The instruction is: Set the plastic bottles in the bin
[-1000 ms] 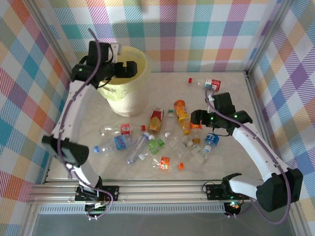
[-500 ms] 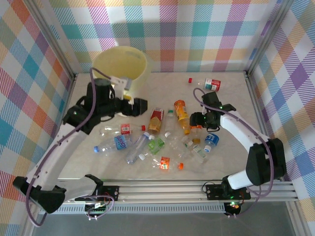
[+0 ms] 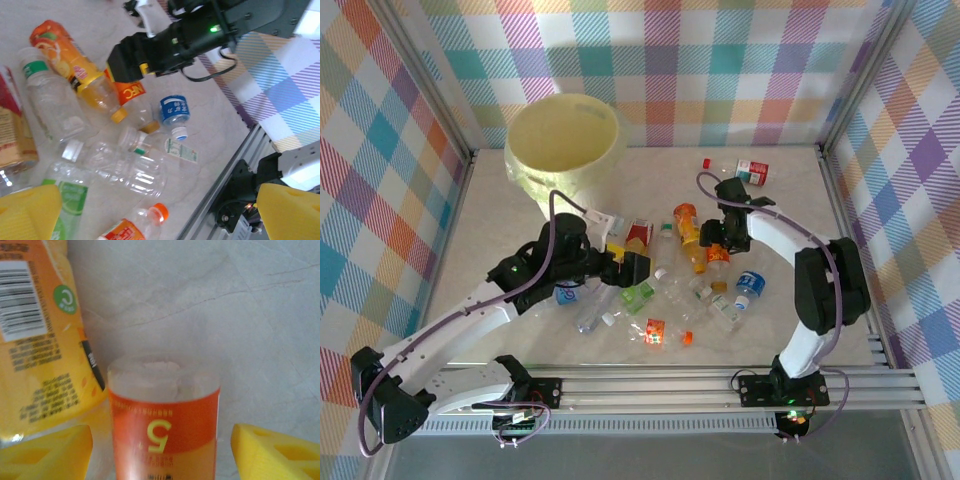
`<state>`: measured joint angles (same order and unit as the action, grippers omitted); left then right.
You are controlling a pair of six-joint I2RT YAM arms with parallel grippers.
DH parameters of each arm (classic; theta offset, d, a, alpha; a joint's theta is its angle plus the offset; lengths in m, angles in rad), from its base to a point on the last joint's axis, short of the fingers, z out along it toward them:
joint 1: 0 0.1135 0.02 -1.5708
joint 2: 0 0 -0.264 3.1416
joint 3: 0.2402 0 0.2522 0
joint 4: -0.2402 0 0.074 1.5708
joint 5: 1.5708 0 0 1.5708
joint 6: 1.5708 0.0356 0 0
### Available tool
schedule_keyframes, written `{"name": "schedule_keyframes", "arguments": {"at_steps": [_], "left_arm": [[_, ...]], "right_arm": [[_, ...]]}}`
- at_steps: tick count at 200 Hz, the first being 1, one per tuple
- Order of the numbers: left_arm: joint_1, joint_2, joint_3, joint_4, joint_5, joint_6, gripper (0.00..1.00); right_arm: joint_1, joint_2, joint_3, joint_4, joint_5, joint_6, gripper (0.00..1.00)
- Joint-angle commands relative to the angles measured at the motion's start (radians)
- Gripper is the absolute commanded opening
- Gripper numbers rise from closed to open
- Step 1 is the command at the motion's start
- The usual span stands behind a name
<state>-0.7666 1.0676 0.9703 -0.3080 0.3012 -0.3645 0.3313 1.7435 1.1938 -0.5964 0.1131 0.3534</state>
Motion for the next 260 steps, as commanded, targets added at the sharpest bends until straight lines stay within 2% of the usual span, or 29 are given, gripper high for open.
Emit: {"name": "schedule_keyframes", "arguments": {"at_steps": [1, 33, 78, 143, 183, 228, 260], "left_arm": [[-0.035, 0.023, -0.002, 0.127, -0.011, -0.039, 1.0], [-0.075, 0.075, 0.001, 0.155, -0.012, -0.046, 1.0], [-0.108, 0.107, -0.006, 0.168, -0.026, -0.053, 1.0], [-0.118, 0.122, -0.049, 0.213, -0.064, -0.047, 1.0], [-0.12, 0.171, -0.062, 0.308, -0.034, -0.098, 0.98], [-0.134, 0.277, -0.027, 0.413, -0.008, -0.177, 0.94], [-0.161, 0.358, 0.02, 0.466, -0.01, -0.21, 0.91]], "right_arm": [[0.003, 0.046, 0.045, 0.009, 0.014, -0.015, 0.73], [0.003, 0.103, 0.057, 0.028, 0.024, -0.014, 0.72], [0.003, 0.125, 0.066, 0.04, 0.03, -0.022, 0.59], [0.003, -0.062, 0.053, 0.056, 0.033, -0.047, 0.55], [0.003, -0.216, 0.049, 0.067, -0.048, -0.018, 0.54], [0.005, -0.372, 0.036, 0.1, -0.246, 0.093, 0.54], [0.008, -0.443, 0.001, 0.144, -0.33, 0.174, 0.53]]}}
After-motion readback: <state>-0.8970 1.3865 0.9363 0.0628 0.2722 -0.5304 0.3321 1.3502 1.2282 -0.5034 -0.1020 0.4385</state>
